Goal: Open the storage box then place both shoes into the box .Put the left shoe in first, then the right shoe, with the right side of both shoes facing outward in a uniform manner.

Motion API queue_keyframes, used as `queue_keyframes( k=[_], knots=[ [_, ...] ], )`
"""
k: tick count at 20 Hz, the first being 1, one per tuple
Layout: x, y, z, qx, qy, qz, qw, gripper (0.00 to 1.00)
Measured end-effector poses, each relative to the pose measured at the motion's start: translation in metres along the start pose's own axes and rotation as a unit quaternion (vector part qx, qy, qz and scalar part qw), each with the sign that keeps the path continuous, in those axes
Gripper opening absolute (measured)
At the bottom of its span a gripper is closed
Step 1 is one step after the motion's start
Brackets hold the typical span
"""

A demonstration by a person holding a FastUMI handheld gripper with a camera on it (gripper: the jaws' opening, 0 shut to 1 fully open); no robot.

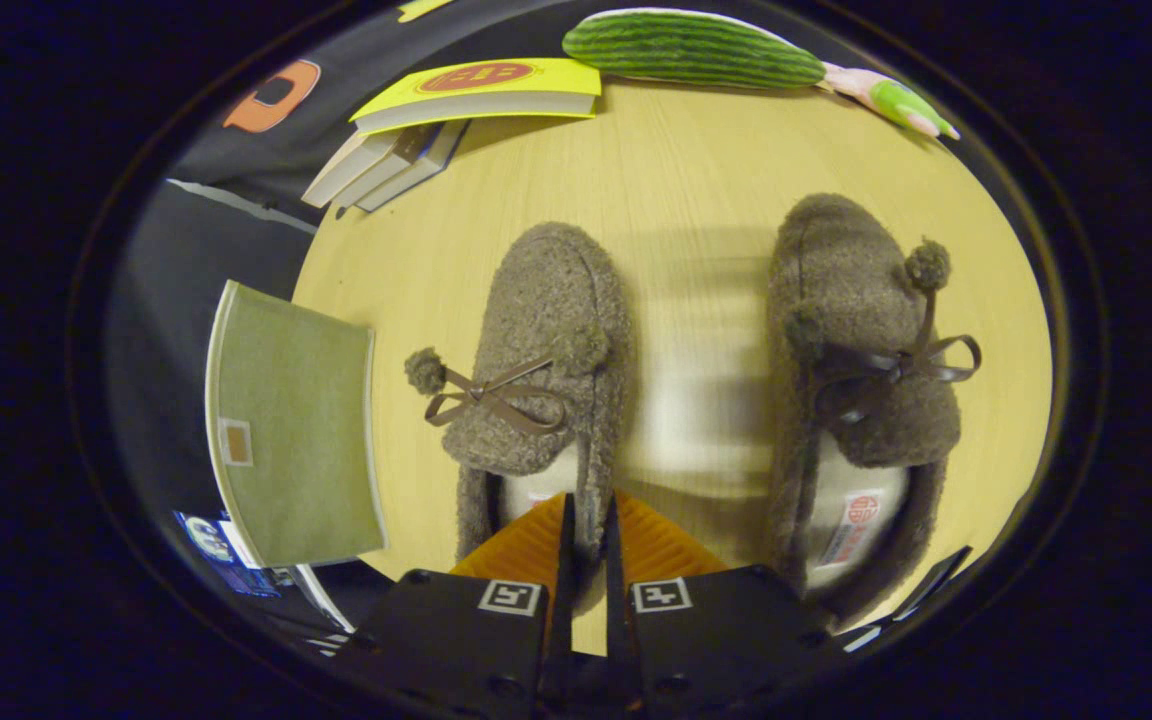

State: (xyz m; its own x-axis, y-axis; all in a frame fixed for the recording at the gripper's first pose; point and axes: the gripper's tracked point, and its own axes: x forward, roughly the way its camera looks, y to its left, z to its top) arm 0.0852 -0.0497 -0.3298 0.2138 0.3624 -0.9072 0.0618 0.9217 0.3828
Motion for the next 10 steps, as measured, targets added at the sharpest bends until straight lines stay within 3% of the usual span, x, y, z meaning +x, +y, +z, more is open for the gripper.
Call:
queue_keyframes(
  k=[3, 10],
  knots=[
    [-0.010, 0.006, -0.006, 0.039, 0.005, 0.015, 0.999, 0.08],
    [-0.078, 0.070, -0.020, 0.077, -0.023, 0.072, 0.994, 0.06]
  ],
)
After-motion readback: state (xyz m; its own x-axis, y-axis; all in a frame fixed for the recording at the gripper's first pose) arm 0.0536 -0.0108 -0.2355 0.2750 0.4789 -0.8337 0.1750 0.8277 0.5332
